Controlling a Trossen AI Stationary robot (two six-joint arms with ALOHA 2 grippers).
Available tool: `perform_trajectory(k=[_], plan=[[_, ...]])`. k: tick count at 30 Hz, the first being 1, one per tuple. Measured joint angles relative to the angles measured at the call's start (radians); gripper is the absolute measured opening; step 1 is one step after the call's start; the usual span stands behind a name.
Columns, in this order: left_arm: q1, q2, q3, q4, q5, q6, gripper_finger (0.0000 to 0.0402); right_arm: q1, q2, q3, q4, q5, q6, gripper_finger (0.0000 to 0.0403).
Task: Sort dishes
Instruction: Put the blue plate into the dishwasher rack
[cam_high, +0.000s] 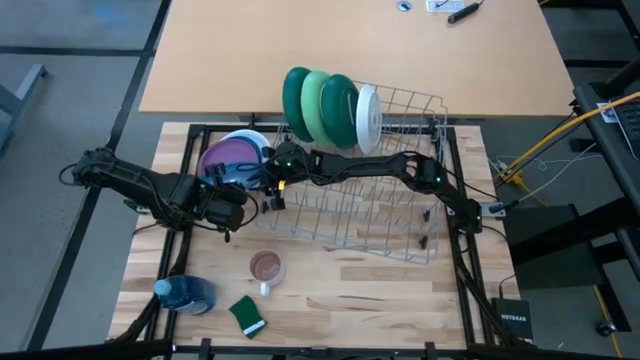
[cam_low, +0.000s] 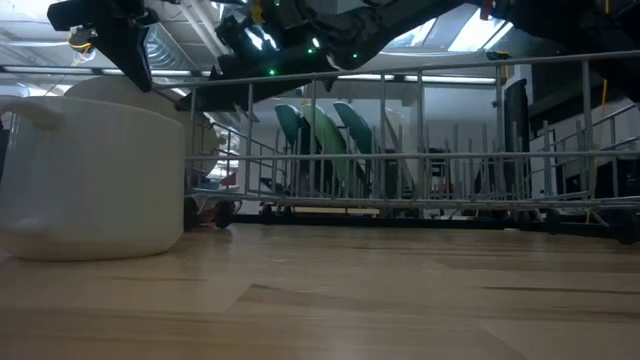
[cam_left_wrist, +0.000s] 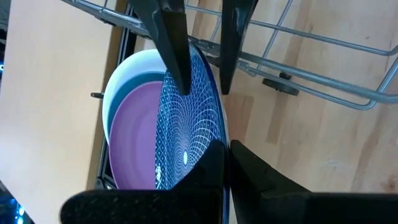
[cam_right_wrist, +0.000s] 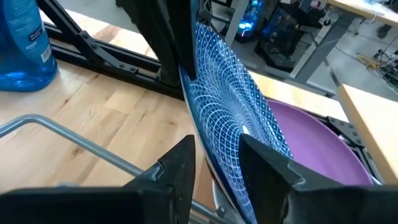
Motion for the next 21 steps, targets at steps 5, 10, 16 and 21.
perform_trajectory(k=[5,10,16,21], plan=[[0.0,0.0,0.0,-0.004,0.0,-0.001,0.0,0.0,0.005,0.0,0.022,0.001,-0.001,0.0109],[0.0,0.0,0.0,-0.007,0.0,0.003,0.0,0.001,0.007,0.007,0.01,0.0,-0.008,0.0058],[0.0,-0.002,0.0,-0.015,-0.01,0.008,0.0,0.002,0.008,0.007,0.013,-0.003,-0.039,0.002],[0.0,-0.002,0.0,-0.014,-0.007,0.004,0.0001,0.002,0.009,0.007,0.013,-0.001,-0.061,0.0025]])
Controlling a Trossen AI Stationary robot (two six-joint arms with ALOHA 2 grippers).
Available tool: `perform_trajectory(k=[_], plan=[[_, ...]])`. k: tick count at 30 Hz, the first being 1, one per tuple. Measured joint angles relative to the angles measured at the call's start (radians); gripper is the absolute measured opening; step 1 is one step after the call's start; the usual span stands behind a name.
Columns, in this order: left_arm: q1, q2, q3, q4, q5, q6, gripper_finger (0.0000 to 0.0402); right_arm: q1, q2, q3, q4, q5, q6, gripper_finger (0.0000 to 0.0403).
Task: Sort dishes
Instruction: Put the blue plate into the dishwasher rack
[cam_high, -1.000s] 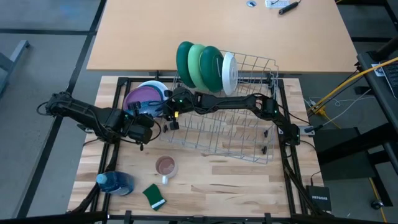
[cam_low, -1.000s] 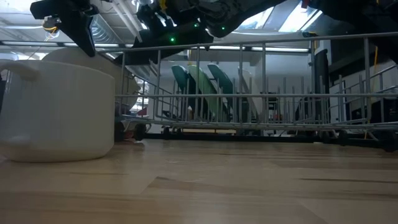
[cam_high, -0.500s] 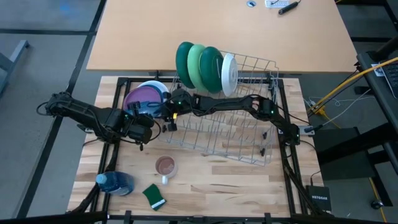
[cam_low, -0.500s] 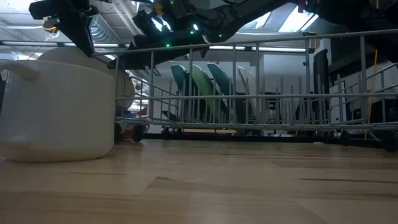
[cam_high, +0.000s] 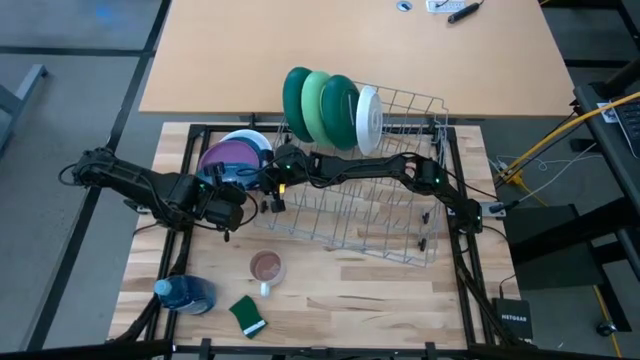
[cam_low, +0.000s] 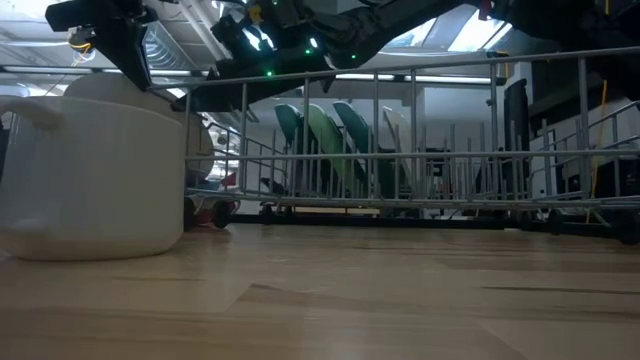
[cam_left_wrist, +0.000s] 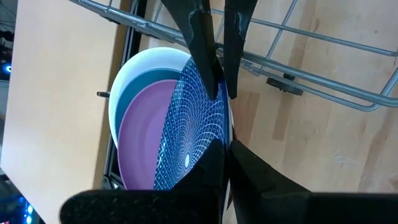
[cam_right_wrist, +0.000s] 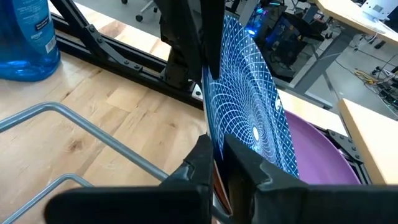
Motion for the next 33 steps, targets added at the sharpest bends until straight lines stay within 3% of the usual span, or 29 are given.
perform_trajectory(k=[23,28,33], plan=[[0.005,0.001,0.002,-0.062,0.026,0.079,0.0019,-0.001,0.005,-0.002,0.053,-0.016,-0.002,0.0014],[0.051,0.001,0.002,-0.066,0.082,0.007,0.0067,-0.001,0.005,-0.002,0.056,-0.016,0.0,0.0013],[0.096,0.002,0.001,-0.064,0.134,0.03,0.0129,-0.001,0.005,-0.002,0.058,-0.028,0.001,0.0013]])
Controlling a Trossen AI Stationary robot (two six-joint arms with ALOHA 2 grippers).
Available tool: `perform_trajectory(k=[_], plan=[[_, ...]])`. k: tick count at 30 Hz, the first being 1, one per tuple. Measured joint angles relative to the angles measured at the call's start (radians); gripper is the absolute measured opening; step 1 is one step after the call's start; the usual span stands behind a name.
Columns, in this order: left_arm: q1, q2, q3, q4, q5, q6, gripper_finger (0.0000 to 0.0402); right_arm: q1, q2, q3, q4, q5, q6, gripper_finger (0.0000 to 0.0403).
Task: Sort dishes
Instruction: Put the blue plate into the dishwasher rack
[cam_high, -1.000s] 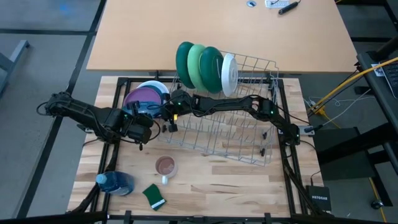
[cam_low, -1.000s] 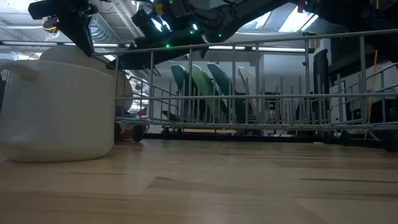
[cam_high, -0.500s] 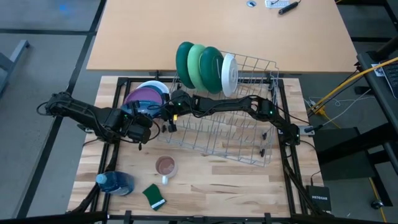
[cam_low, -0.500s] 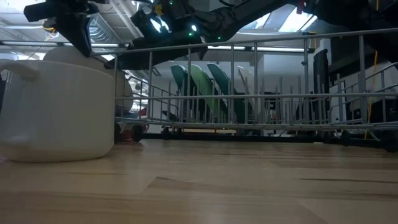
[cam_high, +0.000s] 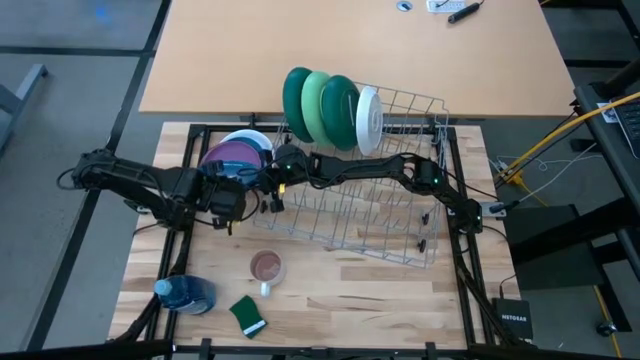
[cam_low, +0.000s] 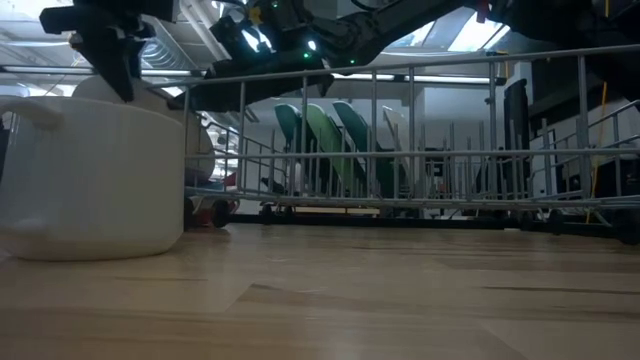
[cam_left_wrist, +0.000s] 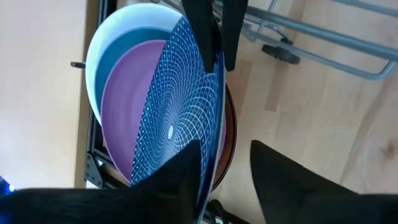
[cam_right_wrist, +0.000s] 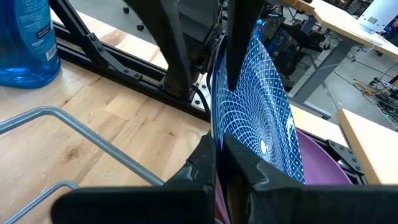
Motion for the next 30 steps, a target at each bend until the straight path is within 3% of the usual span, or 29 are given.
perform_trajectory(k=[4,9,14,21,30], plan=[[0.035,0.0,-0.001,0.0,0.004,0.039,0.0153,0.0,0.0,0.0,0.002,-0.007,0.002,0.0012],[0.08,0.0,-0.037,0.035,0.005,0.106,0.0149,0.0,0.0,0.0,0.002,-0.009,0.002,0.0012],[0.113,0.0,-0.081,0.055,0.015,0.239,0.0112,0.0,0.0,0.0,0.001,-0.014,0.0,0.0012],[0.122,-0.001,-0.088,0.053,-0.009,0.293,0.0016,0.0,-0.001,0.0,0.005,-0.015,0.003,0.0025],[0.123,-0.001,-0.088,0.039,-0.029,0.243,0.001,0.001,-0.002,0.0,0.02,0.038,0.007,0.0101]])
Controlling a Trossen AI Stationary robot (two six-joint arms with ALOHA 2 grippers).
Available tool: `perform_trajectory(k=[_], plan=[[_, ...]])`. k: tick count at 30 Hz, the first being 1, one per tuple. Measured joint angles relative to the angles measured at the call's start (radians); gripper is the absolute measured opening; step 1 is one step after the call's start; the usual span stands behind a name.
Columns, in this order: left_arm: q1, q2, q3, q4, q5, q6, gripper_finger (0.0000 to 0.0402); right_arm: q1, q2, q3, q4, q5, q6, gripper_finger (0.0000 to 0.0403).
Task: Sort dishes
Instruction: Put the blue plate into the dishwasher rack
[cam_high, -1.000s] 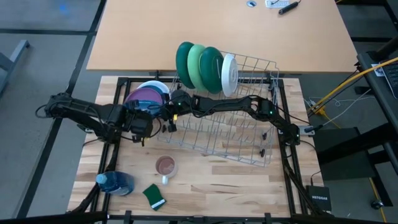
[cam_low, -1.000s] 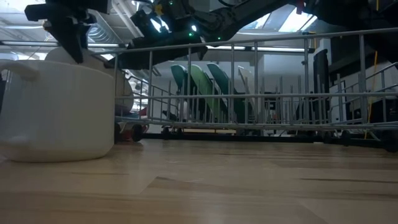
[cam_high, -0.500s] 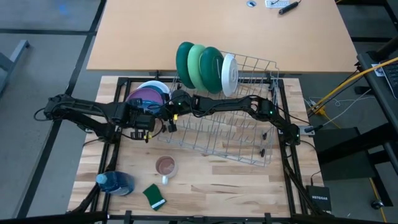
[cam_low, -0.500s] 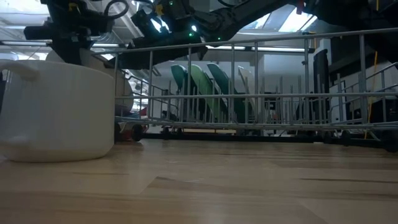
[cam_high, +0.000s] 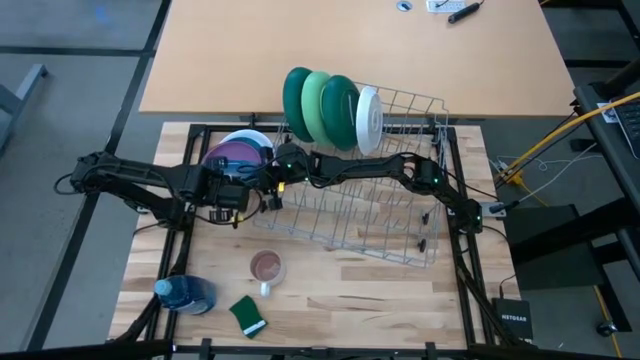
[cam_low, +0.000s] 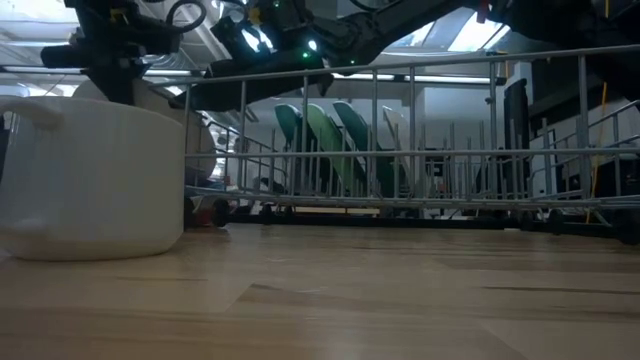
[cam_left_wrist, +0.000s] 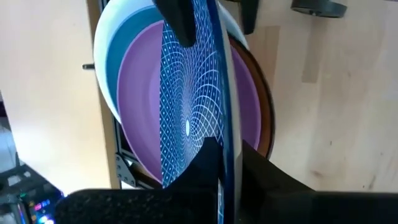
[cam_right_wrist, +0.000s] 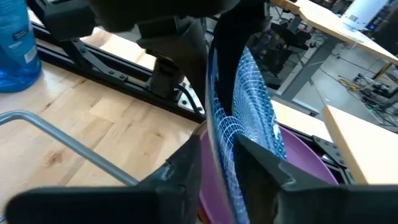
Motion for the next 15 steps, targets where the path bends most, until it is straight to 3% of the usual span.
perform_trajectory(k=[5,15], plan=[[0.0,0.0,0.03,-0.059,-0.001,-0.079,0.001,0.0,-0.002,0.0,0.004,0.006,-0.001,0.0134],[-0.035,-0.018,0.133,-0.148,-0.008,-0.27,0.001,-0.001,-0.077,0.0,-0.011,0.179,-0.007,0.0151]])
